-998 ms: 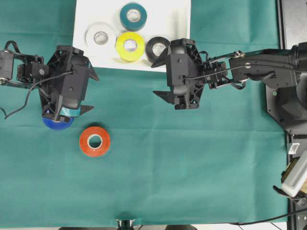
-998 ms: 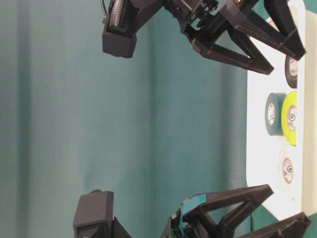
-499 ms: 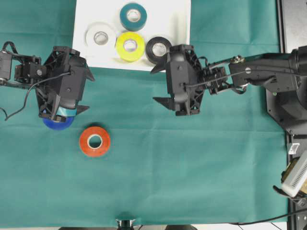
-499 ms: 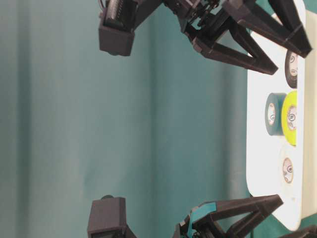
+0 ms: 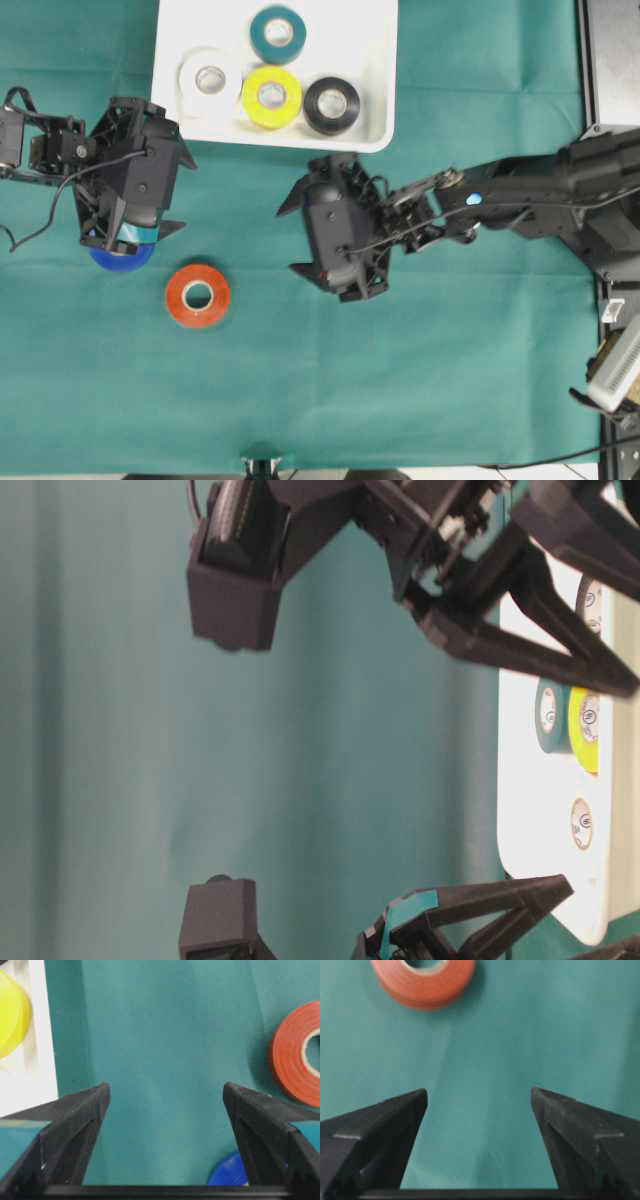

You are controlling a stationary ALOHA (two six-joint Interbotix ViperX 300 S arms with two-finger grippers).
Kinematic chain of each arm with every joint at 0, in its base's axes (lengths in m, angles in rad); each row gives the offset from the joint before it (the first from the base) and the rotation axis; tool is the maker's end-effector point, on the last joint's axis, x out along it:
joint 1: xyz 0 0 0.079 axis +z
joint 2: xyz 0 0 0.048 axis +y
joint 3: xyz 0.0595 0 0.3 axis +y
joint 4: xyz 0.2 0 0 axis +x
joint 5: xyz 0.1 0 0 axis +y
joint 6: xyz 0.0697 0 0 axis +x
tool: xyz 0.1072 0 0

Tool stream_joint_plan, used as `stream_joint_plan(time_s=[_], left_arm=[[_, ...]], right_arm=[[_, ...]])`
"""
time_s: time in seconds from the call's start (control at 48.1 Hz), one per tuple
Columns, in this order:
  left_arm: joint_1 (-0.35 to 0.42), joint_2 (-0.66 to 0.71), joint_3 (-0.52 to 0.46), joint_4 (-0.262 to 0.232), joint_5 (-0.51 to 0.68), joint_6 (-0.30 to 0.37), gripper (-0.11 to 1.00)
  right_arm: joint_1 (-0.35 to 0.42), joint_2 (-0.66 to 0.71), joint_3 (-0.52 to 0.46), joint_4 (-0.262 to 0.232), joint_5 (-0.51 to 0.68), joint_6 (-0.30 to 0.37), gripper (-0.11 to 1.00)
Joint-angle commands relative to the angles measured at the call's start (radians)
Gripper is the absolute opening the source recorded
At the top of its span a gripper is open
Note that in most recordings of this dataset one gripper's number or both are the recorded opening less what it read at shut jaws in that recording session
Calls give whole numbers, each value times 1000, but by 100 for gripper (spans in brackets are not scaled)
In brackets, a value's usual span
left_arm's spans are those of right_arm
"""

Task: Put the tape alternately from left to right into the white case.
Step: 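Move the right gripper down over the red tape roll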

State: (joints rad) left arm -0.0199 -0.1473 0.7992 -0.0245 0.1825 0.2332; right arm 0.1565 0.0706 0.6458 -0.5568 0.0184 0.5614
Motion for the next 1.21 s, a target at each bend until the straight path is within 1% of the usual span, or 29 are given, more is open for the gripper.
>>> stream_joint_plan(time_s=[0.0,0.541,0.853,0.957,1.186], left_arm=[[2,-20,-9,-2,-5,-2,97],[2,-20,3,-2,-3,-2,97],[2,-23,3,-2,12,-17,97],[2,-23,3,-2,11,-18,97],[2,-23,3,-2,11,-17,97]], right_arm=[[18,9,-55,2,-3,0,85],[67,172,-235,2,3,2,85],[101,233,-331,2,110,2,85],[112,245,-351,5,120,2,85],[133,290,-397,31,124,0,85]])
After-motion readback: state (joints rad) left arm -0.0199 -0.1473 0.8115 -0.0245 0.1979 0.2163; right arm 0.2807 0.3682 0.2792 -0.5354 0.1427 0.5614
